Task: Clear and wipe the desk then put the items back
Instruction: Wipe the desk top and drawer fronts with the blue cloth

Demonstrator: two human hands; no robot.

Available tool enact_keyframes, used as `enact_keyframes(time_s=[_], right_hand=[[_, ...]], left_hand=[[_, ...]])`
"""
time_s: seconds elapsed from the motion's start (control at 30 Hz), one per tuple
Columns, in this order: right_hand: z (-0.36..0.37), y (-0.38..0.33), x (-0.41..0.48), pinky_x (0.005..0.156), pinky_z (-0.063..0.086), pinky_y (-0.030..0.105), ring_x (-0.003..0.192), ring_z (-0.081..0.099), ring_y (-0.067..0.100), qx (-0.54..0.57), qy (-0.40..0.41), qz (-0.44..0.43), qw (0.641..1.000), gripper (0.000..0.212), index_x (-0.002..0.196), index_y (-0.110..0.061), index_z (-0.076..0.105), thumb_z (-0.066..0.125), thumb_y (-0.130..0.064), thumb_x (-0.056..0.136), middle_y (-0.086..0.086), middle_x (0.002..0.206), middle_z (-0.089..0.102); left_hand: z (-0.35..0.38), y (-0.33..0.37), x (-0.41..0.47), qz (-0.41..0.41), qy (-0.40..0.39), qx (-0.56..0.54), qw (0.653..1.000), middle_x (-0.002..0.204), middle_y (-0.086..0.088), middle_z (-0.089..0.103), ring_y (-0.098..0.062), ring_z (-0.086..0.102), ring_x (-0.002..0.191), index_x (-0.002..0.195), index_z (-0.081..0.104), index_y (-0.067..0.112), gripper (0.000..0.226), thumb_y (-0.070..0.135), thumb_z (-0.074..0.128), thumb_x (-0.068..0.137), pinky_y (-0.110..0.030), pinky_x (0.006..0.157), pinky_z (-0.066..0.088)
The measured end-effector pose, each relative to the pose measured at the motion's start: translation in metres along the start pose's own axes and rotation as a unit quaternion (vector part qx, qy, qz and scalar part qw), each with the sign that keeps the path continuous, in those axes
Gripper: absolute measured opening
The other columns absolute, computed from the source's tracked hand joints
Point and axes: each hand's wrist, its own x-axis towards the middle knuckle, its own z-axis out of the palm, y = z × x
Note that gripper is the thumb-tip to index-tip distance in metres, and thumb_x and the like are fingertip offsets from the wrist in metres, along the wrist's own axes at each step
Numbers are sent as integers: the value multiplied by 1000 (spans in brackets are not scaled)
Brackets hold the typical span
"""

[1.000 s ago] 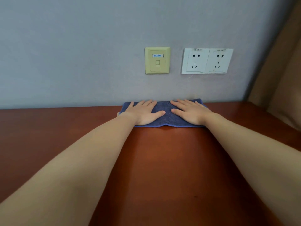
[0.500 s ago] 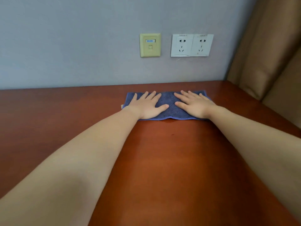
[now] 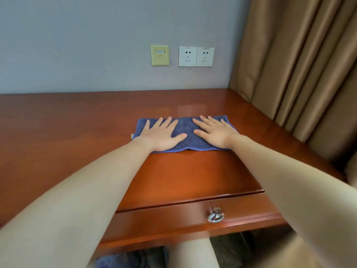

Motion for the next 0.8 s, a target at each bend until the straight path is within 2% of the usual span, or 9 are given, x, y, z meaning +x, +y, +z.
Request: enact_keyframes(time_s=[0.4, 0.63, 0.8], right_hand=[[6, 25, -105, 120, -3, 45, 150, -3, 13, 11, 4, 5, 1000, 57, 152, -45, 0, 18, -58, 100, -10, 162, -2], [6, 57, -137, 120, -4, 45, 149, -4, 11, 23, 5, 27, 999, 55, 151, -47, 2, 20, -58, 100, -13, 162, -1], [7, 77, -140, 121, -3, 43, 149, -2, 9, 36, 16, 44, 998, 55, 150, -50, 6, 22, -60, 99, -15, 161, 2]], left_hand=[[8, 74, -74, 11, -22, -12, 1000, 162, 7, -12, -19, -13, 149, 155, -5, 31, 80, 74, 14, 91, -54, 118, -9], [10, 114, -79, 37, -31, -15, 999, 162, 7, -12, -21, -14, 149, 155, -5, 31, 80, 74, 14, 91, -59, 115, -12], [11, 128, -62, 59, -32, -23, 997, 162, 8, -13, -19, -15, 149, 155, -6, 32, 81, 76, 14, 89, -57, 116, -12]])
